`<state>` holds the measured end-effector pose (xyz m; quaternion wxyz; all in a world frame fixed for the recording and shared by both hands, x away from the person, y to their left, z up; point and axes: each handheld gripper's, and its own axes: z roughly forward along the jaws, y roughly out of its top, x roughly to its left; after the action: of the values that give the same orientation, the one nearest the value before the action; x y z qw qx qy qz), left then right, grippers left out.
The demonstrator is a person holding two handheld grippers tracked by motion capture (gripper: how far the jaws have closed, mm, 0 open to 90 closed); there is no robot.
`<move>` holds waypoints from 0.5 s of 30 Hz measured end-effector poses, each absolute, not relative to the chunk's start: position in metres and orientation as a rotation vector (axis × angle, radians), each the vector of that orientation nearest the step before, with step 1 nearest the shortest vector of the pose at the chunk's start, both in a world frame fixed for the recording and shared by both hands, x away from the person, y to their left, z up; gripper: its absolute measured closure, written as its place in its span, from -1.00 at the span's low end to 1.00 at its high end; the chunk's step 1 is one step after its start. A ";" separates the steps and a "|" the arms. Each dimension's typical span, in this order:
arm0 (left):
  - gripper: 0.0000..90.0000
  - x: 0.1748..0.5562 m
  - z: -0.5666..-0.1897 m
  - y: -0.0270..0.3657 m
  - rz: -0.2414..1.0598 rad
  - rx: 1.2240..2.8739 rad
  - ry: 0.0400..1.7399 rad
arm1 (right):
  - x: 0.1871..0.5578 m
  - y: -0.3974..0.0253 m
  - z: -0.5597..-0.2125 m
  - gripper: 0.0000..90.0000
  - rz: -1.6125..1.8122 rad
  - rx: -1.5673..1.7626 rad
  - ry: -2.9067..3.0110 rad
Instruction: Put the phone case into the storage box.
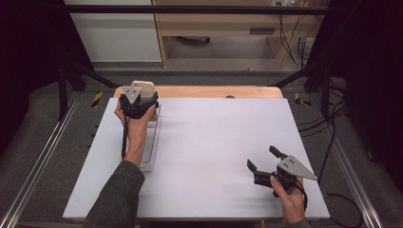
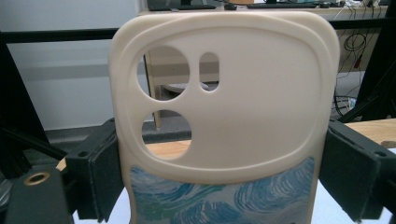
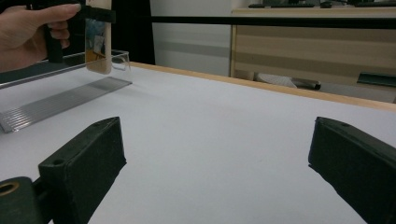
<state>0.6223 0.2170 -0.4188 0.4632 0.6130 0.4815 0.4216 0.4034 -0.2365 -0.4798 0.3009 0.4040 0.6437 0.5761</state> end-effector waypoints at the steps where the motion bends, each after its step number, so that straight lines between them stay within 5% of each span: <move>1: -0.75 0.622 -0.419 0.217 1.036 1.509 1.184 | 0.403 -0.236 -0.480 -0.92 1.528 1.072 1.708; 15: -0.75 0.625 -0.424 0.217 1.024 1.525 1.204 | 0.404 -0.236 -0.480 -0.92 1.528 1.072 1.710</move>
<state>0.6249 0.2167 -0.4244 0.4553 0.6184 0.4880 0.4149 0.4038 -0.2364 -0.4802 0.3003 0.4041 0.6443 0.5757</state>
